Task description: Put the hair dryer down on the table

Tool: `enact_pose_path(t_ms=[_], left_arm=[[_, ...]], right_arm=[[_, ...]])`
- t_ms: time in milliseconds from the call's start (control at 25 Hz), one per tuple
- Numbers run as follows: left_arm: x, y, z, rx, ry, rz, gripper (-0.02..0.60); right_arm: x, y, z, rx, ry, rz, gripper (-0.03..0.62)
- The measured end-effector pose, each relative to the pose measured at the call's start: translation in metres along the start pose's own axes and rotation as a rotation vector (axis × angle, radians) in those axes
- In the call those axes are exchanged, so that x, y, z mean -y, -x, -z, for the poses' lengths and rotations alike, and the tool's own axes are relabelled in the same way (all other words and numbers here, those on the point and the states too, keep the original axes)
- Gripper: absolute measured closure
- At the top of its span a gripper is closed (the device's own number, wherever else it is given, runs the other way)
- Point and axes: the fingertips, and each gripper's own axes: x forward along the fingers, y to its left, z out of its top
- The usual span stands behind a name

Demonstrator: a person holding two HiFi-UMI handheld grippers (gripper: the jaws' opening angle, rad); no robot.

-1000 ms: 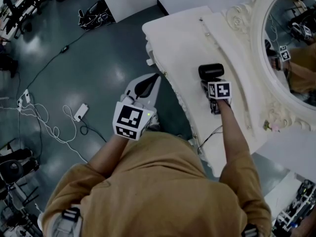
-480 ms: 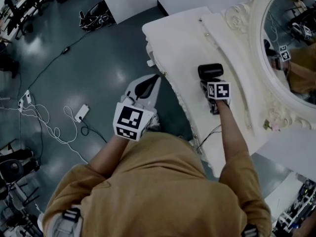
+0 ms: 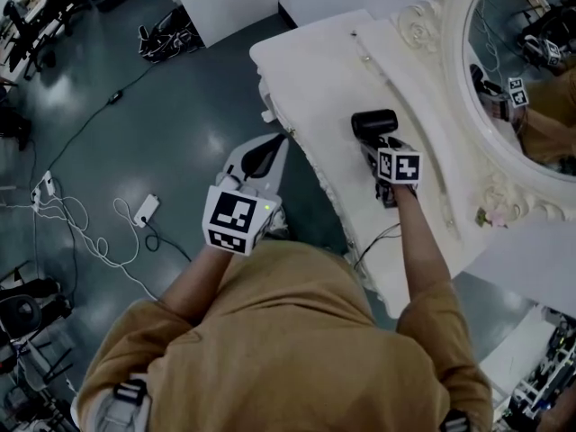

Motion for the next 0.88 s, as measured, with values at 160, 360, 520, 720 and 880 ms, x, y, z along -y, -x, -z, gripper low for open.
enact_pose_path(t_ms=[160, 360, 520, 720, 880], left_arm=[[0.013, 0.001, -0.005, 0.012, -0.009, -0.006, 0.577], [0.036, 0.006, -0.008, 0.006, -0.027, -0.009, 0.577], [0.064, 0.012, -0.02, 0.022, -0.048, -0.005, 0.577], [0.087, 0.022, -0.032, 0.034, -0.092, -0.015, 0.577], [0.101, 0.033, -0.035, 0.045, -0.114, -0.041, 0.577]], right_arm=[[0.001, 0.027, -0.009, 0.075, -0.01, -0.005, 0.256], [0.009, 0.064, -0.008, 0.149, -0.044, -0.02, 0.281], [0.016, 0.094, 0.005, 0.188, -0.064, -0.042, 0.299], [0.025, 0.126, 0.017, 0.27, -0.073, -0.027, 0.427], [0.031, 0.148, 0.026, 0.34, -0.092, -0.038, 0.581]])
